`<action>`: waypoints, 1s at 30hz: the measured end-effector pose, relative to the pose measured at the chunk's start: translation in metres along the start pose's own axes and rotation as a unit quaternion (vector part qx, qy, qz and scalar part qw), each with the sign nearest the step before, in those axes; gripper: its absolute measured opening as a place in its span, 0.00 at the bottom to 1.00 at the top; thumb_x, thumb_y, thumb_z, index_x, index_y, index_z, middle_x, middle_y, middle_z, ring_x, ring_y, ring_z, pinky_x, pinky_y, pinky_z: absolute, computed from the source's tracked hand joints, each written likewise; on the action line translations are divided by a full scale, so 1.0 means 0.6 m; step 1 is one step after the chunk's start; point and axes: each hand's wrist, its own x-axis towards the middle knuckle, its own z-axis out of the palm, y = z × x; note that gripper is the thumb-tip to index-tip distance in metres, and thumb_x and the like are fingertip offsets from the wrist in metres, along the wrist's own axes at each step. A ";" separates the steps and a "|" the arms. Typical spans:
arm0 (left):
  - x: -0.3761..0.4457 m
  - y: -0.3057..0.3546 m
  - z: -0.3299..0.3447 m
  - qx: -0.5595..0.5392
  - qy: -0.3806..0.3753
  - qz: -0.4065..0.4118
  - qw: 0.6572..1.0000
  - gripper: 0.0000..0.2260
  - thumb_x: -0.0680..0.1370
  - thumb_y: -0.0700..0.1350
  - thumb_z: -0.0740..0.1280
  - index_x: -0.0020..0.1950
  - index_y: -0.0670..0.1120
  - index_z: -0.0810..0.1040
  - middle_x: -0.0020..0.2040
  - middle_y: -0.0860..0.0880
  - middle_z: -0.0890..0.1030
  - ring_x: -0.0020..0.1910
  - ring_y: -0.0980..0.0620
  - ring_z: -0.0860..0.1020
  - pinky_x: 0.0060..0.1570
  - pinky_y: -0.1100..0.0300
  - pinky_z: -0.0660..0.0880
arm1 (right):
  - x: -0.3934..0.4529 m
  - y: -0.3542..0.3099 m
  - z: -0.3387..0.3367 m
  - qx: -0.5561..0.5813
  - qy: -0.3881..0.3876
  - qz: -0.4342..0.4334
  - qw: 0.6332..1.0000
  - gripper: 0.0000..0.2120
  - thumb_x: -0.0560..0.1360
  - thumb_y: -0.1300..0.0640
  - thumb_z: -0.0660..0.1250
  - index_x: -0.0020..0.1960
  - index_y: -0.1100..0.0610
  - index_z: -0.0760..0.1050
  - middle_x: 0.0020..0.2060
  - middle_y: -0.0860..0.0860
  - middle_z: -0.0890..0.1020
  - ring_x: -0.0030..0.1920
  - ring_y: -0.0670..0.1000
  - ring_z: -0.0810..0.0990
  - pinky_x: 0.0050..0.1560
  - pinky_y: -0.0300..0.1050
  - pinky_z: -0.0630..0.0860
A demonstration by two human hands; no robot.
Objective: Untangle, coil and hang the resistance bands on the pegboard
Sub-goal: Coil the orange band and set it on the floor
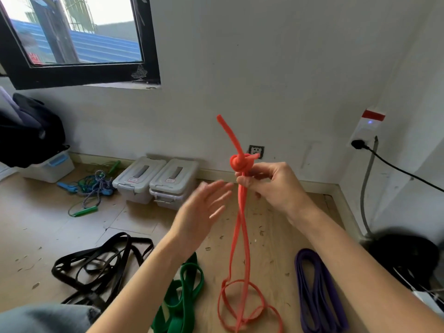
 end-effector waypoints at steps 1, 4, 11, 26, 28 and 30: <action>-0.003 -0.004 0.012 0.080 -0.019 0.026 0.996 0.16 0.78 0.48 0.58 0.63 0.44 0.74 0.58 0.47 0.81 0.60 0.52 0.77 0.65 0.56 0.69 | 0.001 -0.003 -0.002 0.007 0.000 0.003 1.000 0.05 0.70 0.61 0.72 0.45 0.56 0.81 0.36 0.46 0.83 0.32 0.39 0.80 0.34 0.30 0.74; 0.002 0.001 0.042 0.276 -0.054 0.116 0.952 0.11 0.79 0.42 0.60 0.58 0.46 0.77 0.50 0.51 0.82 0.53 0.58 0.78 0.56 0.63 0.74 | 0.001 -0.014 -0.007 0.015 -0.010 0.001 1.000 0.06 0.70 0.63 0.72 0.46 0.57 0.81 0.39 0.51 0.84 0.37 0.43 0.83 0.39 0.33 0.77; 0.013 0.009 0.067 0.448 -0.032 0.170 0.877 0.04 0.81 0.41 0.57 0.49 0.47 0.70 0.39 0.55 0.79 0.42 0.55 0.81 0.48 0.51 0.79 | 0.004 -0.029 -0.024 0.063 0.027 -0.034 0.997 0.09 0.68 0.66 0.72 0.46 0.57 0.81 0.37 0.49 0.84 0.37 0.45 0.83 0.43 0.37 0.79; 0.058 0.080 0.048 0.647 -0.121 0.023 0.753 0.13 0.81 0.48 0.57 0.37 0.50 0.68 0.31 0.54 0.70 0.25 0.59 0.67 0.24 0.69 0.64 | -0.048 0.025 -0.044 0.171 -0.074 0.136 0.973 0.08 0.72 0.61 0.69 0.49 0.63 0.80 0.42 0.56 0.85 0.43 0.50 0.84 0.41 0.36 0.79; 0.045 0.063 0.050 0.620 -0.176 -0.008 0.764 0.12 0.81 0.49 0.57 0.37 0.53 0.69 0.31 0.54 0.71 0.26 0.58 0.69 0.26 0.67 0.67 | -0.045 0.028 -0.058 0.021 -0.056 0.043 0.997 0.11 0.70 0.57 0.72 0.52 0.55 0.79 0.46 0.46 0.84 0.48 0.40 0.81 0.46 0.29 0.75; 0.034 0.060 0.054 0.576 -0.213 -0.011 0.789 0.11 0.80 0.50 0.58 0.38 0.55 0.70 0.30 0.56 0.72 0.25 0.60 0.68 0.25 0.67 0.67 | -0.043 0.022 -0.058 -0.150 -0.142 -0.004 0.979 0.16 0.70 0.54 0.72 0.57 0.47 0.76 0.51 0.36 0.79 0.51 0.30 0.75 0.50 0.22 0.69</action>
